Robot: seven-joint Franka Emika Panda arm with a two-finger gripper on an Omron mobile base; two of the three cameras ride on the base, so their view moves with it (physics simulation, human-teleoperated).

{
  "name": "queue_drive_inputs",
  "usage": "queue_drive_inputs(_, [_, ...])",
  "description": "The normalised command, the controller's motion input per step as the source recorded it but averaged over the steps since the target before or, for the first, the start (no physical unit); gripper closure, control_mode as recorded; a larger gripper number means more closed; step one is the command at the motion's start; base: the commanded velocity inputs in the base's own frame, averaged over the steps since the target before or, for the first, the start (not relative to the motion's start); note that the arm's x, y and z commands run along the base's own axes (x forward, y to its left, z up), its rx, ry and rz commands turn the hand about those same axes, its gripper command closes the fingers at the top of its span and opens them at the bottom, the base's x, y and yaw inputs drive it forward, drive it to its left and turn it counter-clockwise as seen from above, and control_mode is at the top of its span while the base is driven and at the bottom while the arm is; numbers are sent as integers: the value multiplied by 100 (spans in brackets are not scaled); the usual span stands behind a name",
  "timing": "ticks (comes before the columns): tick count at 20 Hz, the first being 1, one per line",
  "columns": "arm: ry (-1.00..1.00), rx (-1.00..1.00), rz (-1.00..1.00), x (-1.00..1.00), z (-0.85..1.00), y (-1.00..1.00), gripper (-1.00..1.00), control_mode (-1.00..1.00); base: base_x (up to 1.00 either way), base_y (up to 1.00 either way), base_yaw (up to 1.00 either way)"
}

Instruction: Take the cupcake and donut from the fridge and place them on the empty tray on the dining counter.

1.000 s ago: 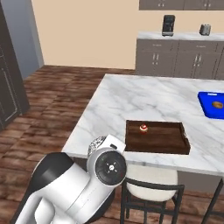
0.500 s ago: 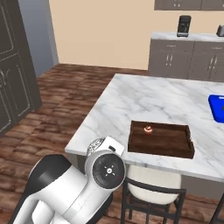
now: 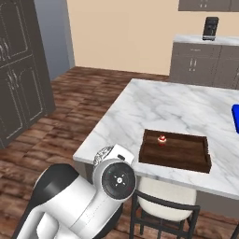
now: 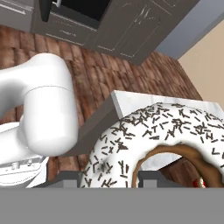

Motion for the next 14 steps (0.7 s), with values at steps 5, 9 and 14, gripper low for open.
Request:
queue_drive_inputs(5, [0,0,0,0,0,0,100,100,100,0,5])
queue_drive_inputs(9, [0,0,0,0,0,0,100,100,100,0,0])
queue_drive_inputs(14, [0,0,0,0,0,0,100,100,100,2,3])
